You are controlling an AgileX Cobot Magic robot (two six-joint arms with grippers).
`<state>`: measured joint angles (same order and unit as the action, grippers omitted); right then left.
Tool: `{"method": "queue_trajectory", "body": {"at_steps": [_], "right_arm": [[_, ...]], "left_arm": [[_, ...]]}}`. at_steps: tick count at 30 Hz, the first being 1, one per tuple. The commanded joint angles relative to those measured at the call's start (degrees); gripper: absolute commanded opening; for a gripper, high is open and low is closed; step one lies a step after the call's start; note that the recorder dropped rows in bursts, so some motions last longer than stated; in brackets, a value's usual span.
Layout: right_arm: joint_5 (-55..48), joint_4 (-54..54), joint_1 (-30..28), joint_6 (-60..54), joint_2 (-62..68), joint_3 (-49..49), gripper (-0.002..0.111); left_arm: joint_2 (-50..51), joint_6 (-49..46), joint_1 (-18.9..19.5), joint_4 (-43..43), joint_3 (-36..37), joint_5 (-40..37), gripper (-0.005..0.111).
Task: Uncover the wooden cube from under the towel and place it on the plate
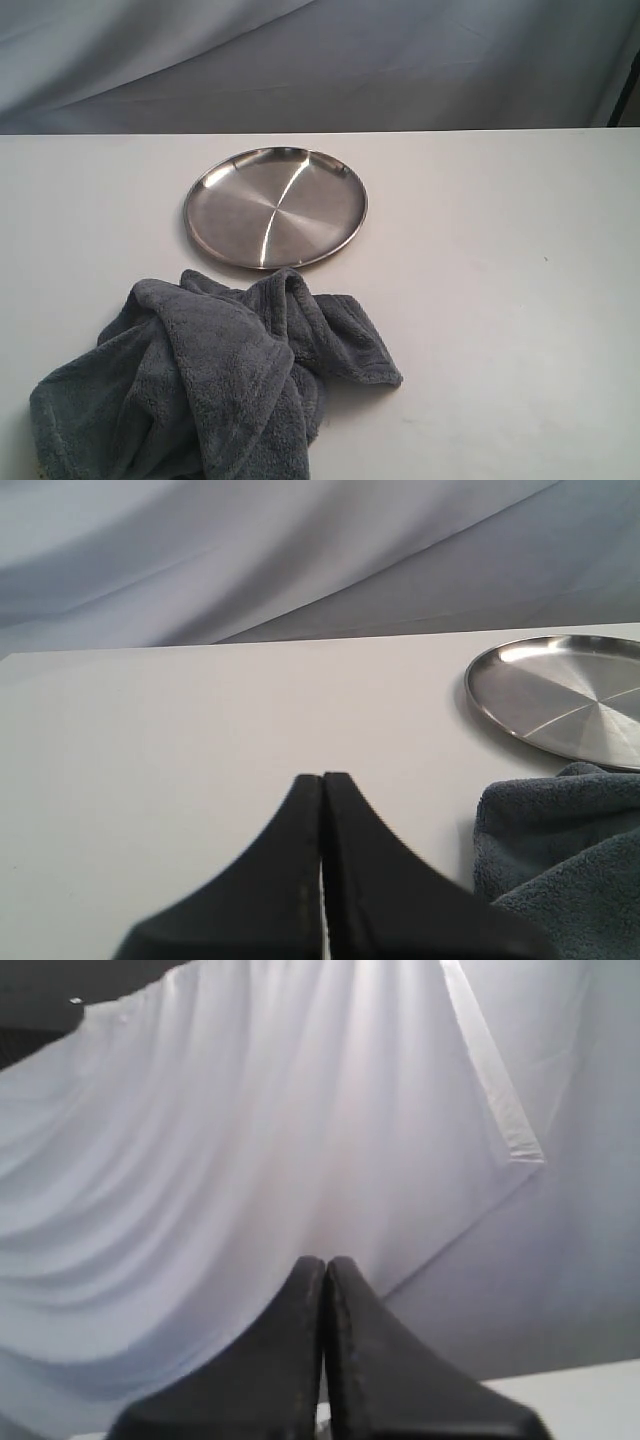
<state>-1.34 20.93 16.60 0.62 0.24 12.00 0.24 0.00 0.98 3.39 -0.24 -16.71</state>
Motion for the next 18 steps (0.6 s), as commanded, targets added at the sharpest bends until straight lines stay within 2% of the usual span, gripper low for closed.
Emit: {"method": "queue_trajectory", "body": {"at_steps": [1,5,10,15,18], "right_arm": [[4.78,0.87,3.17,0.02,-0.24,2.26,0.0],[9.37,0.87,3.67,1.04,-0.24,2.15,0.0],[14.71,0.6,3.67,11.22,4.48,2.15,0.0],[25.02,-14.33,3.67,15.52,14.03,2.72,0.0],[22.82,-27.53,3.67,23.62,21.83,8.06,0.0]], "left_arm": [[-0.24,0.0,-0.34,0.25,0.24,0.59,0.0],[-0.24,0.0,-0.34,0.25,0.24,0.59,0.0],[-0.24,0.0,-0.34,0.25,0.24,0.59,0.0],[-0.24,0.0,-0.34,0.25,0.24,0.59,0.0],[-0.24,0.0,-0.34,0.25,0.24,0.59,0.0]]}}
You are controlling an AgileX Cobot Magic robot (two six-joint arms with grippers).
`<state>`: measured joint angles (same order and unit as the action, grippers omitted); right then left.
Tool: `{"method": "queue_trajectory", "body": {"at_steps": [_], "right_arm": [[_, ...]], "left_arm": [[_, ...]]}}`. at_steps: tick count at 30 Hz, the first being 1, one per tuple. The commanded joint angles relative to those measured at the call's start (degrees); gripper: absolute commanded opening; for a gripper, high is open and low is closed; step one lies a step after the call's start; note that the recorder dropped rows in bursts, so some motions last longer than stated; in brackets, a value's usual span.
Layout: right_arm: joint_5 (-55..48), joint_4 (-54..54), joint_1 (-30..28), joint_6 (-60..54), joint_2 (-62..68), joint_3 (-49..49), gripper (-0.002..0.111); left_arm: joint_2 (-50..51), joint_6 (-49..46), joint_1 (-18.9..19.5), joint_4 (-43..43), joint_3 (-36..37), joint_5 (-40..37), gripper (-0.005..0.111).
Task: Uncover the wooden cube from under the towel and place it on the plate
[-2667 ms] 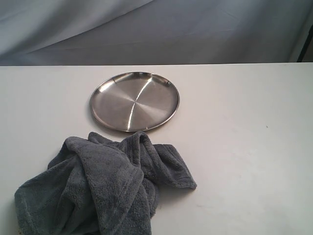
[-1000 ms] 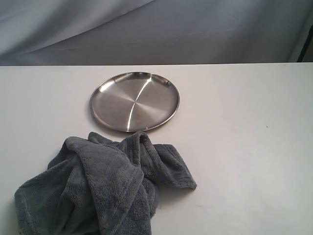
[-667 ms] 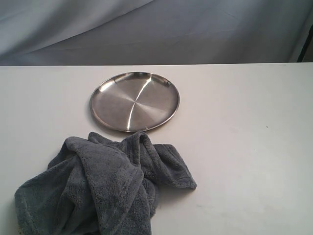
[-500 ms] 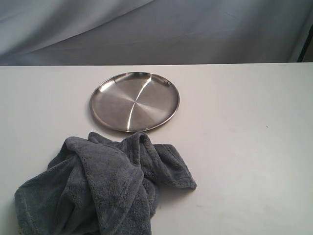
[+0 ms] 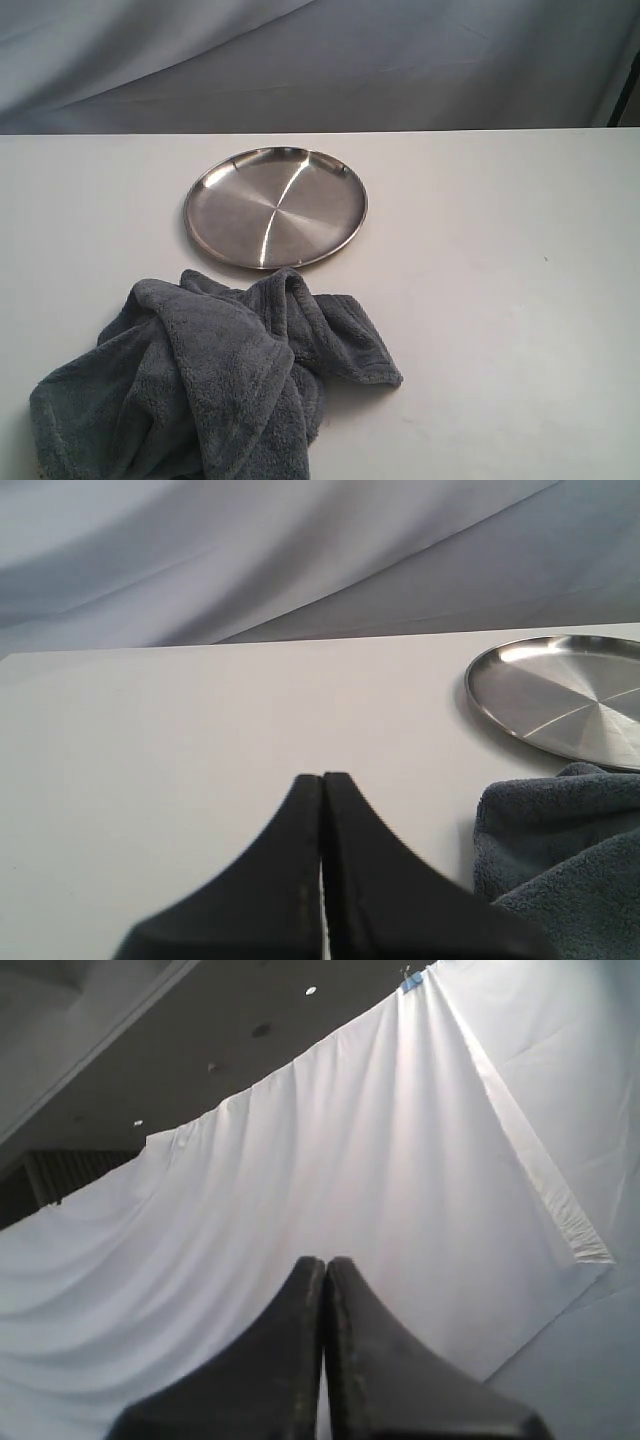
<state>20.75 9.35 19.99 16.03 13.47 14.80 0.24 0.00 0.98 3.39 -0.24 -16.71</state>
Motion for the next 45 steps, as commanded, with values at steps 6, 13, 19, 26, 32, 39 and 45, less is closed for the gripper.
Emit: {"method": "queue_trajectory", "body": {"at_steps": [6,13,19,26,32,39,45], "right_arm": [[-8.36,-45.23,1.66,30.95,24.2,20.72,0.0],[-6.46,-77.13,9.06,50.66,38.17,27.92,0.0],[-1.48,-101.25,14.69,67.49,47.3,30.06,0.0],[1.69,-109.29,15.45,78.42,53.0,30.61,0.0],[7.31,-109.29,15.45,76.99,53.46,30.61,0.0],[7.89,-109.29,15.45,76.99,53.46,30.61,0.0],[7.56,-109.29,15.45,76.99,53.46,30.61,0.0]], "left_arm": [[-0.24,0.0,-0.34,0.25,0.24,0.59,0.0],[-0.24,0.0,-0.34,0.25,0.24,0.59,0.0],[-0.24,0.0,-0.34,0.25,0.24,0.59,0.0],[-0.24,0.0,-0.34,0.25,0.24,0.59,0.0],[-0.24,0.0,-0.34,0.25,0.24,0.59,0.0],[-0.24,0.0,-0.34,0.25,0.24,0.59,0.0],[-0.24,0.0,-0.34,0.25,0.24,0.59,0.0]]}}
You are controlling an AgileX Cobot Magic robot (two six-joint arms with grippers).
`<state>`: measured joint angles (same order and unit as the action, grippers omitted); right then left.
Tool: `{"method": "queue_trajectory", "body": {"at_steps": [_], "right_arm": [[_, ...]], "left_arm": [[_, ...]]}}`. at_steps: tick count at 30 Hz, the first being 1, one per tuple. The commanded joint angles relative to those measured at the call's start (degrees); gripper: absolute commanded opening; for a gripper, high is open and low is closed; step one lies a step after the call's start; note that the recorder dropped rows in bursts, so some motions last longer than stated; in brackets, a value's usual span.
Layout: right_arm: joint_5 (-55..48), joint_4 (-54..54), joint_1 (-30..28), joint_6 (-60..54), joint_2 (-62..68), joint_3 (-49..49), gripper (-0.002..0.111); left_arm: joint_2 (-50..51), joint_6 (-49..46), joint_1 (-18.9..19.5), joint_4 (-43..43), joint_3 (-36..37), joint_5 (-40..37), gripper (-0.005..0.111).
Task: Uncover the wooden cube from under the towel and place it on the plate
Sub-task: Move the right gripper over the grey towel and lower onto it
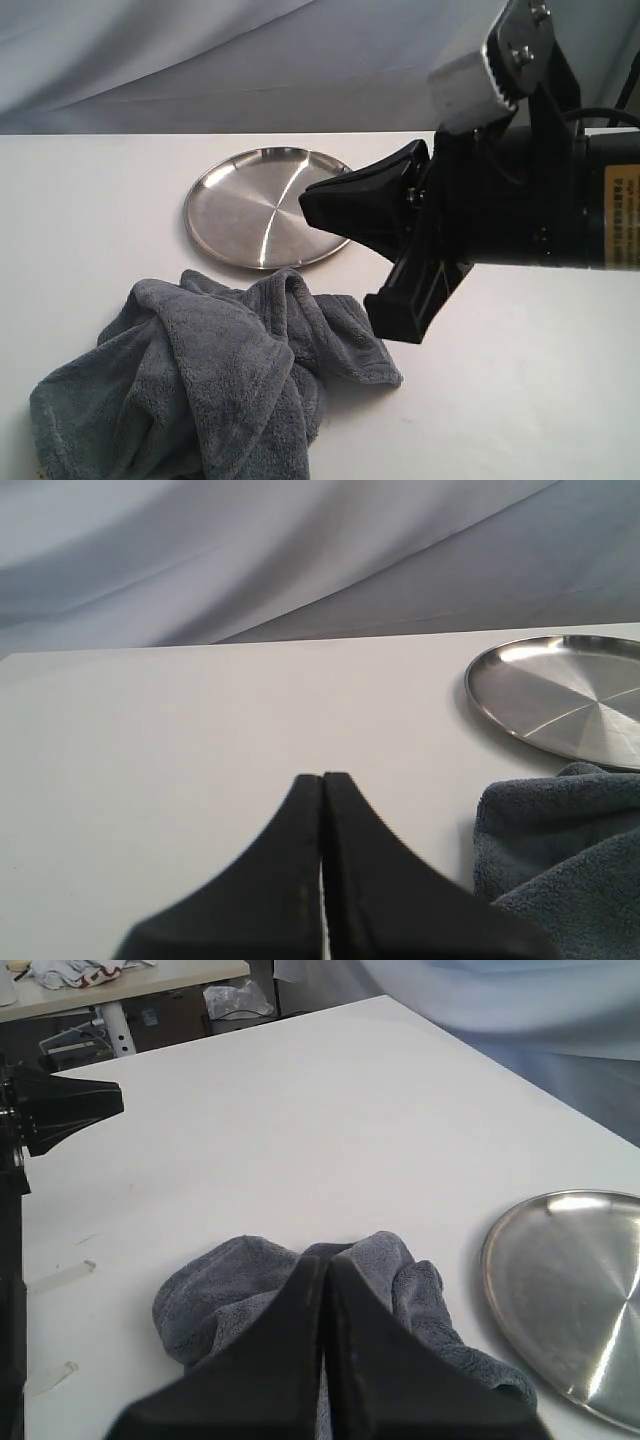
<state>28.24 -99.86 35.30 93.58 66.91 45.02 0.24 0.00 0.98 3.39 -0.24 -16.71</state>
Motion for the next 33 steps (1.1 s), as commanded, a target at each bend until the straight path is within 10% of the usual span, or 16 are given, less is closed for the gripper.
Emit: {"method": "queue_trajectory", "body": {"at_steps": [1,9,18,33], "right_arm": [[0.07,-0.09,0.15,-0.56,0.02,0.39,0.0],[1.18,14.16,0.15,-14.84,0.58,-0.68,0.0],[-28.24,105.87,13.71,-112.95,1.57,-1.21,0.0],[-58.6,108.39,14.97,-111.53,20.87,21.53,0.0]], "left_arm": [[-0.24,0.0,-0.34,0.25,0.24,0.59,0.0],[-0.24,0.0,-0.34,0.25,0.24,0.59,0.0],[-0.24,0.0,-0.34,0.25,0.24,0.59,0.0],[-0.24,0.0,-0.34,0.25,0.24,0.59,0.0]]}}
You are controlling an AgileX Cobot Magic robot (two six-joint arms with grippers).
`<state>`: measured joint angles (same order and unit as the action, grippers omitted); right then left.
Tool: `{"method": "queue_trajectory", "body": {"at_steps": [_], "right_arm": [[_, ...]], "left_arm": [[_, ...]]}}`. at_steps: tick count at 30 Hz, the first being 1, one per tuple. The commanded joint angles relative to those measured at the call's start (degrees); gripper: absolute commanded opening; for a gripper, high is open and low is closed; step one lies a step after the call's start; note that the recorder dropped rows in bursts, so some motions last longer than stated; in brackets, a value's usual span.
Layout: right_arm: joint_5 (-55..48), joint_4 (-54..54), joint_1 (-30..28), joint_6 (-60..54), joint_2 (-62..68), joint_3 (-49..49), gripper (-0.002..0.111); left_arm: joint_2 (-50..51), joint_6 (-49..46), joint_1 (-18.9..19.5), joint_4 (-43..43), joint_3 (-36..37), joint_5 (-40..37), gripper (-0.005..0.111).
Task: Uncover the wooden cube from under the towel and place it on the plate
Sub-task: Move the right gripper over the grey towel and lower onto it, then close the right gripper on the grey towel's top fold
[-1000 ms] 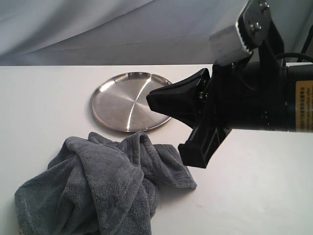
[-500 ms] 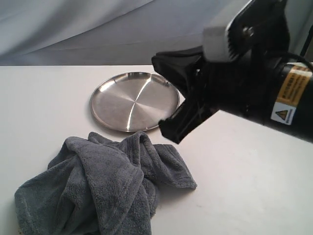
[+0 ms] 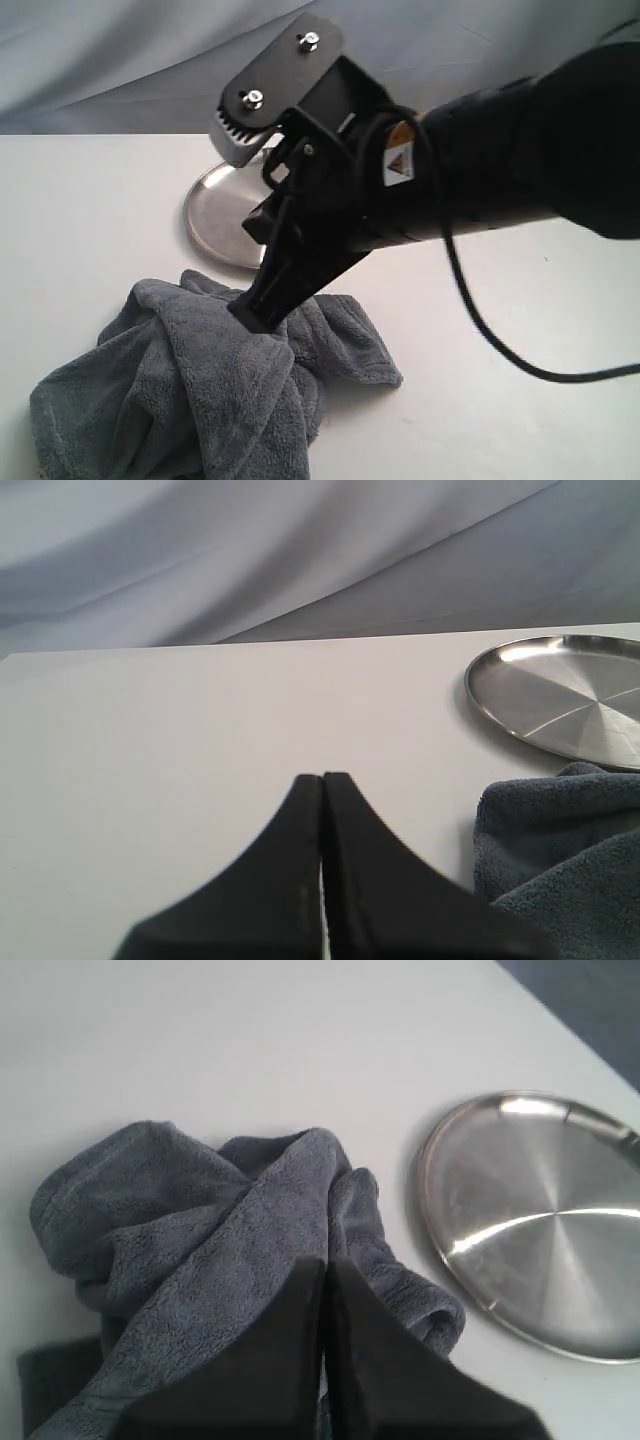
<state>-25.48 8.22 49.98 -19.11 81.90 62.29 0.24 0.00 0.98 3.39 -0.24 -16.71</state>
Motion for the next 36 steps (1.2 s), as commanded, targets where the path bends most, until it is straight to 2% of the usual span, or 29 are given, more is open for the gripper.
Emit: {"method": "queue_trajectory", "body": {"at_steps": [1,9,17,22,25,30,36], "right_arm": [[-5.32,0.47,0.29,1.16,7.17,5.06,0.0],[-5.06,6.02,1.42,-5.16,16.68,9.18,0.0],[0.17,19.82,1.52,-15.08,21.05,9.18,0.0],[2.84,31.33,1.91,-29.9,23.75,9.18,0.0],[9.32,35.47,2.89,-37.39,25.23,9.18,0.0],[29.68,38.02,4.84,-38.17,25.84,9.18,0.0],[35.94,40.66,3.8,-38.06,25.84,9.18,0.0]], "left_arm": [[-0.24,0.0,-0.34,0.25,0.24,0.59,0.0],[-0.24,0.0,-0.34,0.25,0.24,0.59,0.0],[-0.24,0.0,-0.34,0.25,0.24,0.59,0.0],[-0.24,0.0,-0.34,0.25,0.24,0.59,0.0],[-0.24,0.0,-0.34,0.25,0.24,0.59,0.0],[-0.24,-0.35,-0.34,0.22,0.24,0.48,0.0],[-0.24,-0.35,-0.34,0.22,0.24,0.48,0.0]]}}
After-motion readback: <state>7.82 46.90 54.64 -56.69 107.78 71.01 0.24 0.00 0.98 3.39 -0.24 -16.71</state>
